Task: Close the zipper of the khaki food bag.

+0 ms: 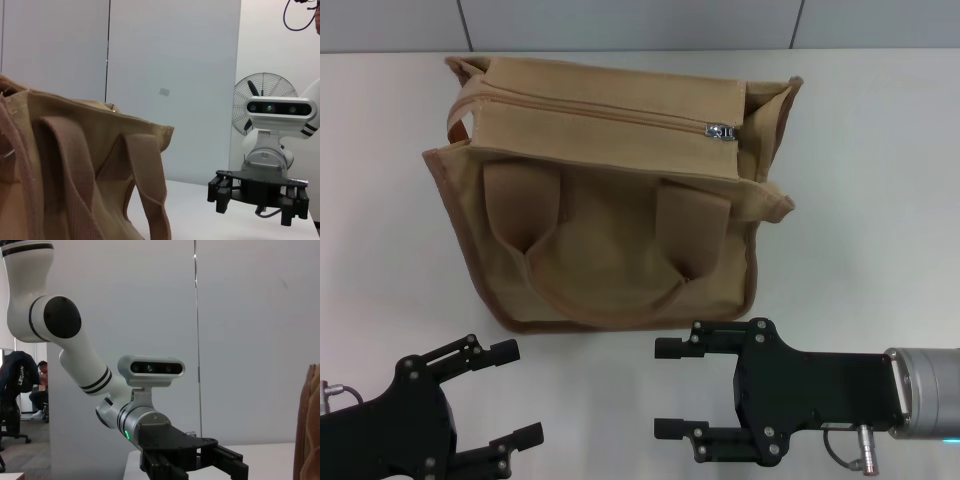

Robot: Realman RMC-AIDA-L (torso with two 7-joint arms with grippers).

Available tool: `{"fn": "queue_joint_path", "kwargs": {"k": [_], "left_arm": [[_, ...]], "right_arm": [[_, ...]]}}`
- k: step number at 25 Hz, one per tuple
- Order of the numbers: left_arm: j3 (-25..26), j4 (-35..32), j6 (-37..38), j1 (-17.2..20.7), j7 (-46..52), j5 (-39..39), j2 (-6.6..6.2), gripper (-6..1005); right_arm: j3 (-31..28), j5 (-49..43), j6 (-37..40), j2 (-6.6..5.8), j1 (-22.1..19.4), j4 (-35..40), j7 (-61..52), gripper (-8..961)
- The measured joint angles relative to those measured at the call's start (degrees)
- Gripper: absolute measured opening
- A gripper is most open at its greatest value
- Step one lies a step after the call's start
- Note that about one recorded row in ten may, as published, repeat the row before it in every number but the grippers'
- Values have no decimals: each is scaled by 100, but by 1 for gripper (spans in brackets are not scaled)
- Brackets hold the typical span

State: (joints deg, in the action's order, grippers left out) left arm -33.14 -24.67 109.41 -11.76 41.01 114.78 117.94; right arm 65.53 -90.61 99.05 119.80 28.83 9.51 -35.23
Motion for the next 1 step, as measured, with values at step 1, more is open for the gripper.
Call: {"fn": "queue_joint_path", "kwargs": {"k": [1], "left_arm": [[0, 0, -1, 0, -1, 0, 3, 784]], "right_arm": [[0, 0, -1, 0, 0, -13, 6, 642]]}}
